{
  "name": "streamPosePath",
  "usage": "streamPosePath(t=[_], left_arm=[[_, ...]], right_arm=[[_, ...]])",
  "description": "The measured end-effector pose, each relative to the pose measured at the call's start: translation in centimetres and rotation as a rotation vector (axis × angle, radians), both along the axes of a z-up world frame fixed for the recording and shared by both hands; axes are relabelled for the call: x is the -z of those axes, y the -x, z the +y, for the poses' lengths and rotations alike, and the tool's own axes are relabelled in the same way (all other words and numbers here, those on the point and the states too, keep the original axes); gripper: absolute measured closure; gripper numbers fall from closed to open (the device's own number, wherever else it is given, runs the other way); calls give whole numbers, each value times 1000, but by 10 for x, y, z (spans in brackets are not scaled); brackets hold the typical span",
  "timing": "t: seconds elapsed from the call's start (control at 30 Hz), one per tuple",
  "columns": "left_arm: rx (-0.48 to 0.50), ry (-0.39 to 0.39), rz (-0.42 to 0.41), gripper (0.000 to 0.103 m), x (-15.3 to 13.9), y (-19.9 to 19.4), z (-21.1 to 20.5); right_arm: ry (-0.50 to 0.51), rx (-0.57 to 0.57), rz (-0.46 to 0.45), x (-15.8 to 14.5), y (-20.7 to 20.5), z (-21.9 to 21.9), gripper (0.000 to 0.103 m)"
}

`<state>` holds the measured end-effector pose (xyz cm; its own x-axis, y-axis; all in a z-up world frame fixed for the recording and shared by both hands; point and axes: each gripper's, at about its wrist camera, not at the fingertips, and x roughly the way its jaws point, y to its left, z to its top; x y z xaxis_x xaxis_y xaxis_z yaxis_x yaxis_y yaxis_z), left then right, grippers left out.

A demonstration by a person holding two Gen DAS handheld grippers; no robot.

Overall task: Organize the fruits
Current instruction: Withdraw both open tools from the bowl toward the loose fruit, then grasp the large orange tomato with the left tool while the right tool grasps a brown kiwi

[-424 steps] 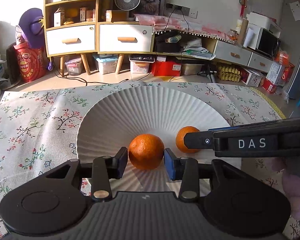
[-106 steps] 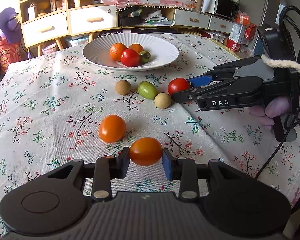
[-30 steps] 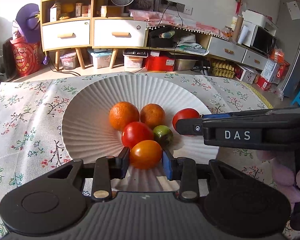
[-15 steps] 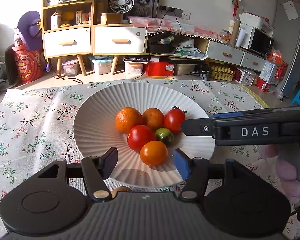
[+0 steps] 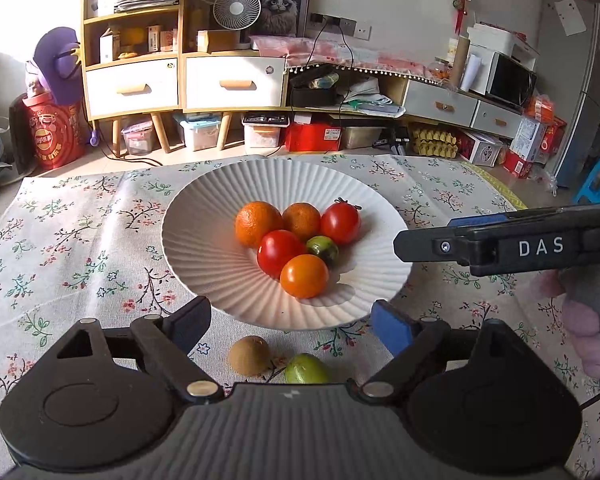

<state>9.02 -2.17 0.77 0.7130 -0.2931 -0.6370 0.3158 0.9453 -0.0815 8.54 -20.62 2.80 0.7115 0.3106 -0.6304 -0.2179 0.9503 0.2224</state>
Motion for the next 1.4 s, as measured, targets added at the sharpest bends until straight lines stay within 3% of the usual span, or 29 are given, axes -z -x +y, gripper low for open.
streamPosePath(t=[0.4,0.73,1.4], left_arm=[[-48,-5,32,3,3,24,24],[-89,-37,66,3,9,39,46],[-45,-130,97,3,43,63,58]], right_arm=[[26,-29,10,7,22,-2,19],[59,-72,25,15,40,7,12],[131,-177,52,32,62,38,8]])
